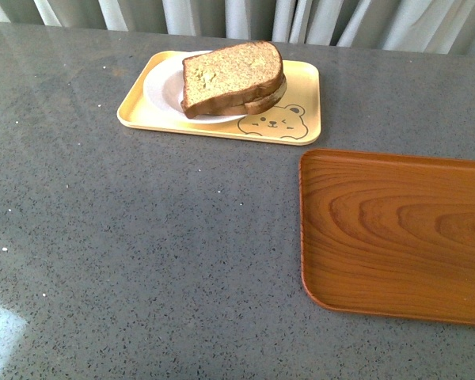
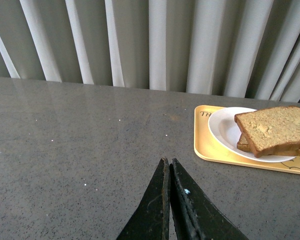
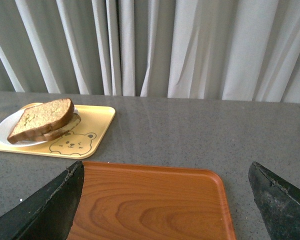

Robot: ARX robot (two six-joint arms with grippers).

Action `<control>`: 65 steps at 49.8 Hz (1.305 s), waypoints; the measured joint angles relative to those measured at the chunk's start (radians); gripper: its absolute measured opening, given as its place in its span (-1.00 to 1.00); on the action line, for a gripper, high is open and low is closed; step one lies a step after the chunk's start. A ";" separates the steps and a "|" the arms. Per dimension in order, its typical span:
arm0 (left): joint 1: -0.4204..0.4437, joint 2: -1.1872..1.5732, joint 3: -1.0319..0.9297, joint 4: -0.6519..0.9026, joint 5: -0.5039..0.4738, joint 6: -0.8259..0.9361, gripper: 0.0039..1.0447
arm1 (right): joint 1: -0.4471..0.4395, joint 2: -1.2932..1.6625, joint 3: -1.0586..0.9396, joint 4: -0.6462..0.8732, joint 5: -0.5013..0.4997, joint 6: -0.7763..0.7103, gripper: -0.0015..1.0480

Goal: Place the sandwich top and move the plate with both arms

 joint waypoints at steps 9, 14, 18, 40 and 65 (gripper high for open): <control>0.000 -0.116 -0.014 -0.100 0.000 0.000 -0.98 | 0.000 0.000 0.000 0.000 0.000 0.000 0.82; 0.000 -0.174 -0.015 -0.151 0.000 0.000 -0.98 | 0.000 0.000 0.000 0.000 0.000 0.000 0.82; 0.000 -0.242 -0.015 -0.214 0.000 0.000 -0.98 | 0.000 0.000 0.000 0.000 0.000 0.000 0.82; 0.000 -0.481 -0.015 -0.438 0.000 0.000 -0.98 | 0.000 0.000 0.000 0.000 0.000 0.000 0.82; 0.000 -0.643 -0.015 -0.600 0.000 0.000 -0.98 | 0.000 0.000 0.000 0.000 0.000 0.000 0.82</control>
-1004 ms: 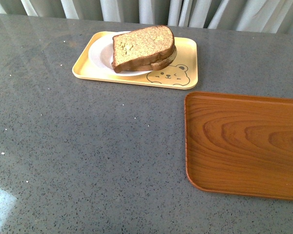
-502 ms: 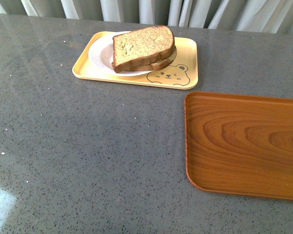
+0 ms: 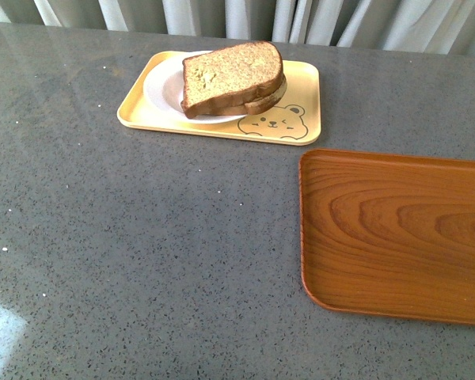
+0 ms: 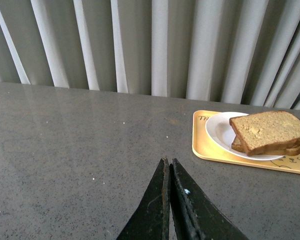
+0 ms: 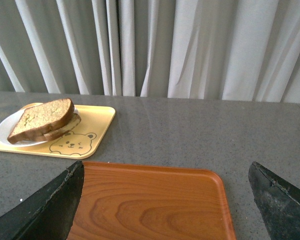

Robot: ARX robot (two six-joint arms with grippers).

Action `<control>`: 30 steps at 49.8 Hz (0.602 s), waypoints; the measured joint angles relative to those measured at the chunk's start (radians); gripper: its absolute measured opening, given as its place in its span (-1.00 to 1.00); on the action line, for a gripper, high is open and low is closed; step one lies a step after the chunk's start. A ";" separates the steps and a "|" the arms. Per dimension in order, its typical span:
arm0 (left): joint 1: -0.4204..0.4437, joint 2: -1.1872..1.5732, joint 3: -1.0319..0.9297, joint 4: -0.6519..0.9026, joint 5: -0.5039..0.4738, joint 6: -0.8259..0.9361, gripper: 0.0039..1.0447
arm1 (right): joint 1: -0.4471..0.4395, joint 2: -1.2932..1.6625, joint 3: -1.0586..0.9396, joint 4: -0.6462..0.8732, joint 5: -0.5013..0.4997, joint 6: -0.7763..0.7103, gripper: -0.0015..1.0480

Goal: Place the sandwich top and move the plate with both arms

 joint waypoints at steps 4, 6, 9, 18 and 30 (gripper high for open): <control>0.000 -0.111 0.000 -0.146 0.000 0.000 -0.98 | 0.000 0.000 0.000 0.000 0.000 0.000 0.82; 0.000 -0.152 0.000 -0.175 0.000 0.000 -0.98 | 0.000 0.000 0.000 0.000 0.000 0.000 0.82; 0.000 -0.164 0.000 -0.178 -0.001 0.000 -0.98 | 0.000 0.000 0.000 0.000 0.000 0.000 0.82; 0.000 -0.164 0.000 -0.182 0.000 0.000 -0.96 | 0.000 0.000 0.000 -0.001 0.000 0.000 0.82; 0.000 -0.165 0.000 -0.182 0.000 0.000 -0.01 | 0.000 0.000 0.000 -0.001 0.000 0.000 0.82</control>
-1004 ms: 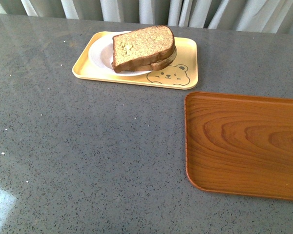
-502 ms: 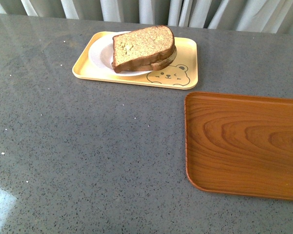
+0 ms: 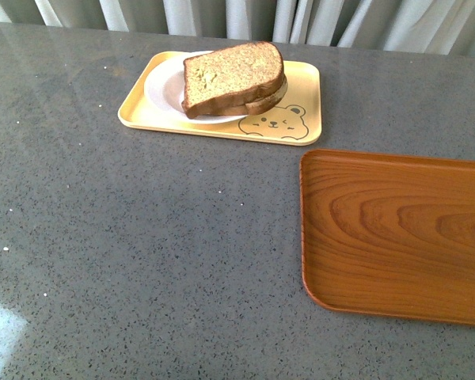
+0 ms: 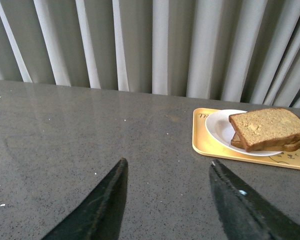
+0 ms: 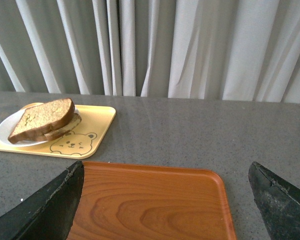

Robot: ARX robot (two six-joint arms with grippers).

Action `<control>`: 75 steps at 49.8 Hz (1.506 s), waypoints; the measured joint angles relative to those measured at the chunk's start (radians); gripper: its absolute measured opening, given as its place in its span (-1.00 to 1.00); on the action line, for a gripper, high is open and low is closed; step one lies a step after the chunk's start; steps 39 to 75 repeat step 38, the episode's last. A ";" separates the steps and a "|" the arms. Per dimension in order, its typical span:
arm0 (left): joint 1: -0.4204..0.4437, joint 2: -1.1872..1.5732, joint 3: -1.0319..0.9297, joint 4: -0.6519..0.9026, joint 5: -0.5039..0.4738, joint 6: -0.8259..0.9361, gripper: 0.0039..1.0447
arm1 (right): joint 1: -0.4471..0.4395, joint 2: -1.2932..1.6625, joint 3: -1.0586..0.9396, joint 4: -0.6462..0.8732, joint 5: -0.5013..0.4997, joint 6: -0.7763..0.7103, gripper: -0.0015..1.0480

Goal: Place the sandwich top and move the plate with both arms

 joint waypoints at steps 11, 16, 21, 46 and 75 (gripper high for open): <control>0.000 0.000 0.000 0.000 0.000 0.000 0.73 | 0.000 0.000 0.000 0.000 0.000 0.000 0.82; 0.000 0.000 0.000 0.000 0.000 0.002 0.85 | 0.000 0.000 0.000 0.000 0.000 0.000 0.82; 0.000 0.000 0.000 0.000 0.000 0.002 0.83 | 0.000 0.000 0.000 0.000 0.000 0.000 0.82; 0.000 0.000 0.000 0.000 0.000 0.002 0.83 | 0.000 0.000 0.000 0.000 0.000 0.000 0.82; 0.000 0.000 0.000 0.000 0.000 0.002 0.83 | 0.000 0.000 0.000 0.000 0.000 0.000 0.82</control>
